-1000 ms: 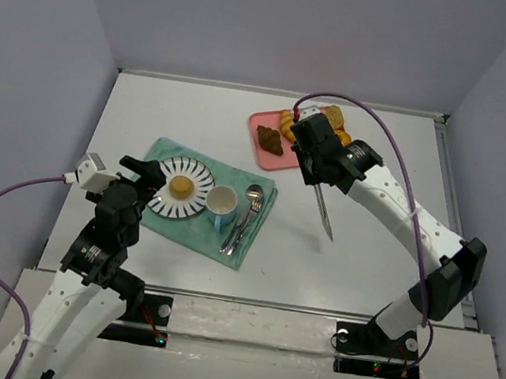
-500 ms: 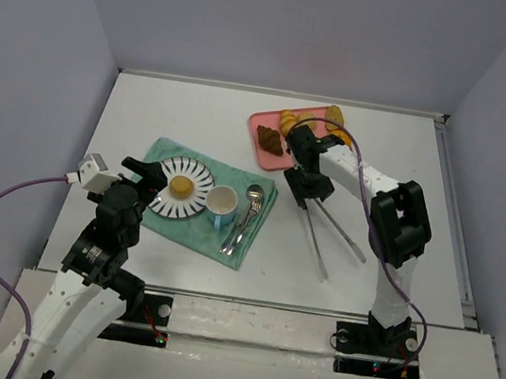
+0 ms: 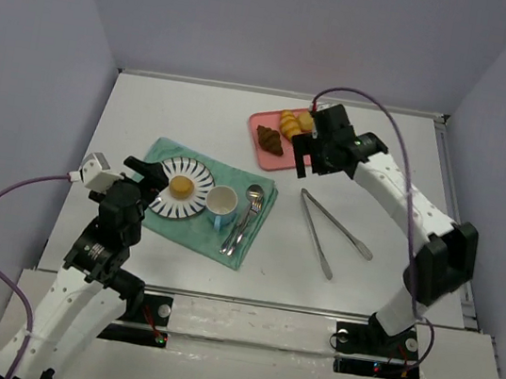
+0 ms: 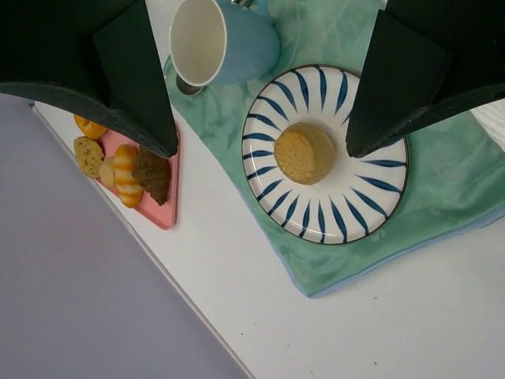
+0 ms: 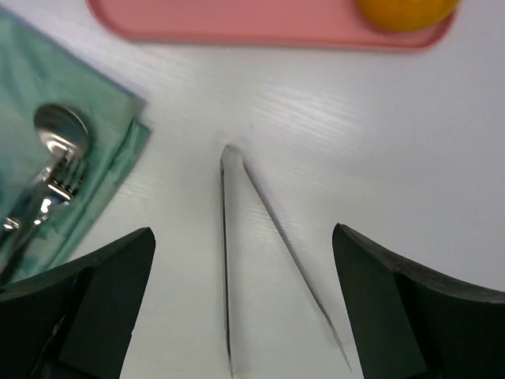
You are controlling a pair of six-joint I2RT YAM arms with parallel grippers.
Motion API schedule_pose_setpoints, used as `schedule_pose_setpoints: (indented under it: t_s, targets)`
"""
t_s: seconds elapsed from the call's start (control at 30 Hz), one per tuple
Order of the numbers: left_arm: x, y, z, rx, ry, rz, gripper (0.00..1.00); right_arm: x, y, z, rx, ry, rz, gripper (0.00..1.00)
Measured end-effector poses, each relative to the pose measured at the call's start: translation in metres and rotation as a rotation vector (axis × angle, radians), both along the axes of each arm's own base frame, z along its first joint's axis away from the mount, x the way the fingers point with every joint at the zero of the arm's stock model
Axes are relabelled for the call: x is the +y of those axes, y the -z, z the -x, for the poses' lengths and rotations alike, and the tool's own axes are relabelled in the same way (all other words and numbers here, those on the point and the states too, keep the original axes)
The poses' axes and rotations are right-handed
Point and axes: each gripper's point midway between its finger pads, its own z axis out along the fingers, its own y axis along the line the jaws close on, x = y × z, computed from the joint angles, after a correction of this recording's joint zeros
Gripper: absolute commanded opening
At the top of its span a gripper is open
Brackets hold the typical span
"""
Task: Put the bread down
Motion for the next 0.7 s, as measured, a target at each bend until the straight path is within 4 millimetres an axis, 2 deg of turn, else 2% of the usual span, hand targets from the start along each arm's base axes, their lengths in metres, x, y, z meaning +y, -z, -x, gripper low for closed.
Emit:
schedule_pose_setpoints:
  t_s: [0.03,0.07,0.1,0.13,0.17,0.23,0.33,0.4,0.43,0.5,0.53,0.6,0.7]
  targets:
    - [0.000,0.001,-0.001,0.006,-0.001,-0.003,0.99,-0.001,-0.020,-0.003,-0.075,0.027,-0.042,1.00]
    - [0.000,0.003,-0.001,0.011,-0.002,-0.005,0.99,-0.007,-0.049,-0.003,-0.184,0.081,-0.107,1.00]
    - [0.000,0.005,-0.002,0.020,-0.002,-0.008,0.99,-0.011,-0.063,-0.002,-0.245,0.116,-0.152,1.00]
    - [-0.001,0.006,-0.002,0.026,-0.002,-0.011,0.99,-0.023,-0.086,0.008,-0.325,0.164,-0.213,1.00]
    - [-0.001,0.008,-0.003,0.035,-0.002,-0.014,0.99,-0.034,-0.100,0.014,-0.390,0.213,-0.278,1.00]
    - [-0.002,0.014,-0.006,0.064,0.000,-0.027,0.99,-0.053,-0.112,0.025,-0.474,0.301,-0.382,1.00]
    - [-0.004,0.023,-0.010,0.109,0.001,-0.048,0.99,-0.080,-0.090,0.036,-0.542,0.446,-0.472,1.00]
    - [-0.005,0.027,-0.013,0.135,0.003,-0.061,0.99,-0.089,-0.060,0.044,-0.533,0.501,-0.479,1.00]
    - [-0.005,0.030,-0.015,0.151,0.005,-0.070,0.99,-0.094,-0.031,0.052,-0.510,0.529,-0.470,1.00]
    - [-0.008,0.036,-0.018,0.178,0.014,-0.082,0.99,-0.099,-0.001,0.064,-0.470,0.552,-0.449,1.00]
    - [-0.009,0.038,-0.019,0.188,0.018,-0.085,0.99,-0.101,0.006,0.068,-0.461,0.556,-0.445,1.00]
    - [-0.011,0.044,-0.021,0.209,0.030,-0.091,0.99,-0.101,0.002,0.068,-0.482,0.559,-0.468,1.00]
    - [-0.015,0.048,-0.026,0.225,0.042,-0.093,0.99,-0.098,-0.031,0.063,-0.580,0.557,-0.569,1.00]
